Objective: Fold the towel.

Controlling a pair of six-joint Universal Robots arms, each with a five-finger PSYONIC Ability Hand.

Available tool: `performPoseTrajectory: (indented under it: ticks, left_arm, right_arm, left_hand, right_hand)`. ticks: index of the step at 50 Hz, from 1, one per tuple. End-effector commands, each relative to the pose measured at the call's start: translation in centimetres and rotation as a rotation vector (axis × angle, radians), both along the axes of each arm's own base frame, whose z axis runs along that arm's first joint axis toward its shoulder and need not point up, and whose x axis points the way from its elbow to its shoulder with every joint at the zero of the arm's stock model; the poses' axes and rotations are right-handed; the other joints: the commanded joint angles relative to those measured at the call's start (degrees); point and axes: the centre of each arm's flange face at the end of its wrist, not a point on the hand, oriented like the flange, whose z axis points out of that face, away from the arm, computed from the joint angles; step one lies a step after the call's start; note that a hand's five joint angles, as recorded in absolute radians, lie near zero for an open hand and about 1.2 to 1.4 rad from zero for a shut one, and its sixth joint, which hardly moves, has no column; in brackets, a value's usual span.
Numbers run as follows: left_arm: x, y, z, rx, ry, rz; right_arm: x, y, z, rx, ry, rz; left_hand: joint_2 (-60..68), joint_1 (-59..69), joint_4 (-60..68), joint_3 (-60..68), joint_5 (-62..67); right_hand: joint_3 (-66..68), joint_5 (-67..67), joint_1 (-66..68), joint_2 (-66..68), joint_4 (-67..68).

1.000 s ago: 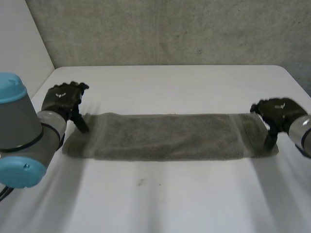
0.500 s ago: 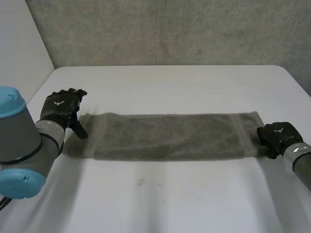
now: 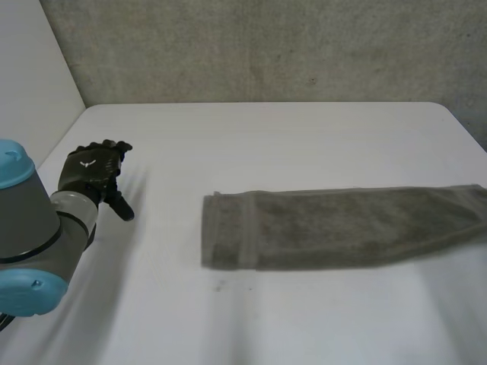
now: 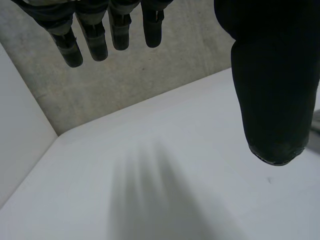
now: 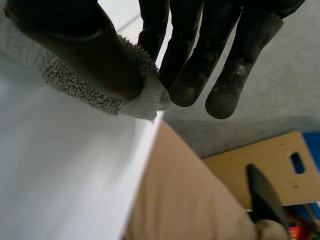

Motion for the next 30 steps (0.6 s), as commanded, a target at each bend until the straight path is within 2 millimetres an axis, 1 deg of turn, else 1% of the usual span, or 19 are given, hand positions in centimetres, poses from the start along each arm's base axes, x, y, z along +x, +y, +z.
performPoseTrajectory:
  ticks: [1, 2, 4, 5, 7, 9, 10, 12, 13, 15, 18, 20, 21, 23, 26, 27, 28, 29, 30]
  left_arm:
    - [0.5, -0.1, 0.1, -0.003, 0.001, 0.013]
    - [0.4, 0.0, 0.1, -0.007, 0.002, 0.011]
    - [0.4, 0.0, 0.2, -0.010, 0.003, 0.011]
    - [0.5, 0.1, 0.3, -0.015, 0.005, 0.011]
    - [0.5, 0.2, 0.4, -0.018, 0.005, 0.011]
    - [0.5, 0.3, 0.5, -0.021, 0.006, 0.010]
    - [0.4, 0.3, 0.7, -0.028, 0.008, 0.008]
    - [0.3, 0.4, 0.9, -0.035, 0.010, 0.005]
    - [0.3, 0.4, 0.9, -0.035, 0.010, 0.005]
    - [0.3, 0.6, 1.3, -0.045, 0.015, 0.004]
    - [0.4, 0.8, 1.5, -0.051, 0.017, 0.004]
    - [0.3, 0.9, 1.6, -0.053, 0.017, 0.001]
    - [0.3, 1.0, 1.8, -0.059, 0.019, 0.001]
    - [0.3, 1.0, 1.8, -0.060, 0.019, -0.001]
    - [0.2, 1.1, 2.1, -0.069, 0.022, -0.007]
    - [0.2, 1.1, 2.1, -0.069, 0.022, -0.007]
    - [0.0, 1.3, 2.4, -0.077, 0.026, -0.022]
    - [-0.3, 1.5, 2.7, -0.085, 0.032, -0.038]
    - [-0.3, 1.5, 2.7, -0.085, 0.032, -0.039]
  right_arm:
    - [5.4, -0.2, 5.6, -0.153, -0.015, 0.128]
    - [5.4, -0.2, 5.7, -0.153, -0.015, 0.129]
    - [10.4, 0.6, 7.9, -0.224, -0.071, 0.250]
    - [10.5, 0.6, 7.9, -0.224, -0.071, 0.250]
    - [13.0, 1.3, 8.6, -0.243, -0.098, 0.314]
    - [18.9, 3.5, 9.3, -0.267, -0.138, 0.470]
    - [19.0, 3.5, 9.3, -0.267, -0.138, 0.471]
    - [25.5, 7.1, 8.7, -0.249, -0.164, 0.658]
    - [25.6, 7.1, 8.7, -0.249, -0.164, 0.659]
    - [31.4, 11.5, 6.9, -0.198, -0.185, 0.828]
    - [33.5, 13.5, 5.5, -0.161, -0.188, 0.895]
    - [36.4, 17.1, 2.3, -0.075, -0.178, 0.998]
    - [36.5, 17.1, 2.3, -0.075, -0.178, 0.998]
    - [38.0, 19.9, -0.9, 0.009, -0.158, 1.066]
    - [38.4, 20.8, -1.8, 0.032, -0.150, 1.087]
    - [38.6, 21.1, -2.2, 0.042, -0.148, 1.088]
    - [38.6, 21.0, -1.8, 0.030, -0.150, 1.072]
    - [38.6, 21.0, -1.8, 0.030, -0.150, 1.072]
    - [38.5, 20.7, -0.8, 0.004, -0.160, 1.046]
  left_hand:
    - [0.51, 0.15, 0.42, 0.47, -1.63]
    - [0.51, 0.15, 0.42, 0.47, -1.63]
    - [0.51, 0.15, 0.42, 0.47, -1.63]
    - [0.51, 0.15, 0.42, 0.47, -1.63]
    - [0.51, 0.15, 0.42, 0.47, -1.63]
    - [0.51, 0.15, 0.42, 0.47, -1.63]
    - [0.51, 0.15, 0.42, 0.47, -1.63]
    - [0.51, 0.15, 0.42, 0.47, -1.63]
    - [0.51, 0.15, 0.42, 0.47, -1.63]
    - [0.51, 0.15, 0.42, 0.47, -1.63]
    - [0.51, 0.15, 0.42, 0.47, -1.63]
    - [0.51, 0.15, 0.42, 0.47, -1.63]
    - [0.51, 0.15, 0.42, 0.47, -1.63]
    - [0.51, 0.15, 0.42, 0.47, -1.63]
    - [0.51, 0.15, 0.42, 0.47, -1.63]
    - [0.51, 0.15, 0.42, 0.47, -1.63]
    - [0.51, 0.15, 0.42, 0.47, -1.63]
    - [0.51, 0.15, 0.42, 0.47, -1.63]
    - [0.51, 0.15, 0.42, 0.47, -1.63]
  right_hand:
    - [3.24, 3.51, 3.89, 4.80, 3.03]
    - [3.24, 3.51, 3.89, 4.80, 3.03]
    - [3.24, 3.51, 3.89, 4.80, 3.03]
    - [3.24, 3.51, 3.89, 4.80, 3.03]
    - [3.24, 3.51, 3.89, 4.80, 3.03]
    - [3.24, 3.51, 3.89, 4.80, 3.03]
    - [3.24, 3.51, 3.89, 4.80, 3.03]
    - [3.24, 3.51, 3.89, 4.80, 3.03]
    - [3.24, 3.51, 3.89, 4.80, 3.03]
    - [3.24, 3.51, 3.89, 4.80, 3.03]
    - [3.24, 3.51, 3.89, 4.80, 3.03]
    - [3.24, 3.51, 3.89, 4.80, 3.03]
    - [3.24, 3.51, 3.89, 4.80, 3.03]
    - [3.24, 3.51, 3.89, 4.80, 3.03]
    - [3.24, 3.51, 3.89, 4.80, 3.03]
    - [-10.19, -9.92, -9.54, -8.63, -10.40]
    - [-43.96, -43.70, -43.32, -42.41, -44.17]
    - [-44.30, -44.03, -43.66, -42.74, -44.51]
    - [-66.76, -66.49, -66.11, -65.20, -66.97]
